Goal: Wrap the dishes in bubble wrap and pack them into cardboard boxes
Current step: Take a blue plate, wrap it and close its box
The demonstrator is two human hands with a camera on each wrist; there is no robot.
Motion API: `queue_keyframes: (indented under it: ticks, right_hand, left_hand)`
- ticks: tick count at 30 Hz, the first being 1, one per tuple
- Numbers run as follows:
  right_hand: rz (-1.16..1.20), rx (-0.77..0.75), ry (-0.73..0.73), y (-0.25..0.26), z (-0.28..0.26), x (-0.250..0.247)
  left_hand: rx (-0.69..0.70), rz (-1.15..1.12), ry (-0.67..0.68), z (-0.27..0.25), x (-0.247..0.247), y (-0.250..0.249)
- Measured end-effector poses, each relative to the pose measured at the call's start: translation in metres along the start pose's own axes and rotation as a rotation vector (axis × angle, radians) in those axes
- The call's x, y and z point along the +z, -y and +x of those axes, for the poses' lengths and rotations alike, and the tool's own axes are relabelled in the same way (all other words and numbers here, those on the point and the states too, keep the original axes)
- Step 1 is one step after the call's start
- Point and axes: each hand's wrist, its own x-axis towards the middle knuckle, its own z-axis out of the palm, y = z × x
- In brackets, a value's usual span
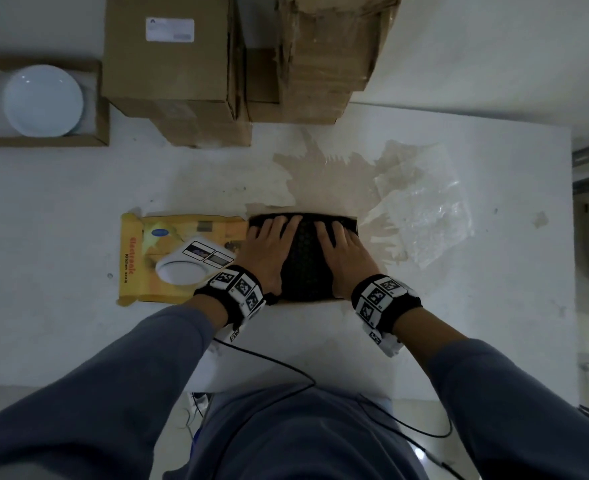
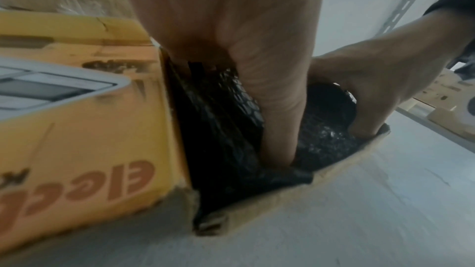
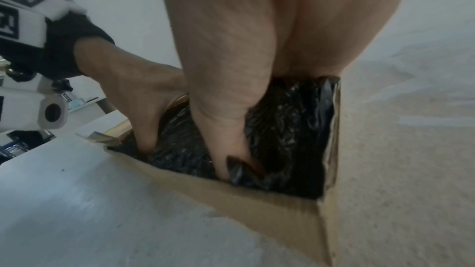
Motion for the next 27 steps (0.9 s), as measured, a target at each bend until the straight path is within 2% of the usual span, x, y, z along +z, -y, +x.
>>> queue_keyframes:
  ticks: [4, 8, 15, 19, 27]
  right_hand:
    - [0.005, -0.017, 0.038, -0.004, -0.002, -0.012]
    - [-0.001, -0.015, -0.127, 0.004, 0.001, -0.021]
    - [0.09, 0.021, -0.188, 0.015, 0.009, -0.009]
    - [0.031, 0.038, -0.212, 0.017, 0.014, -0.013]
    - [0.067, 0.058, -0.285, 0.018, 0.017, -0.011]
  left_hand:
    - [-0.025, 0.007, 0.0, -0.001, -0.001, -0.007]
    - [-0.03, -0.006, -0.028, -0.005, -0.001, -0.008]
    - [-0.038, -0.036, -0.06, -0.005, 0.0, -0.01]
    - [-0.037, -0.025, -0.073, -0.007, 0.005, -0.009]
    - [-0.044, -0.136, -0.03, -0.008, 0.009, -0.006]
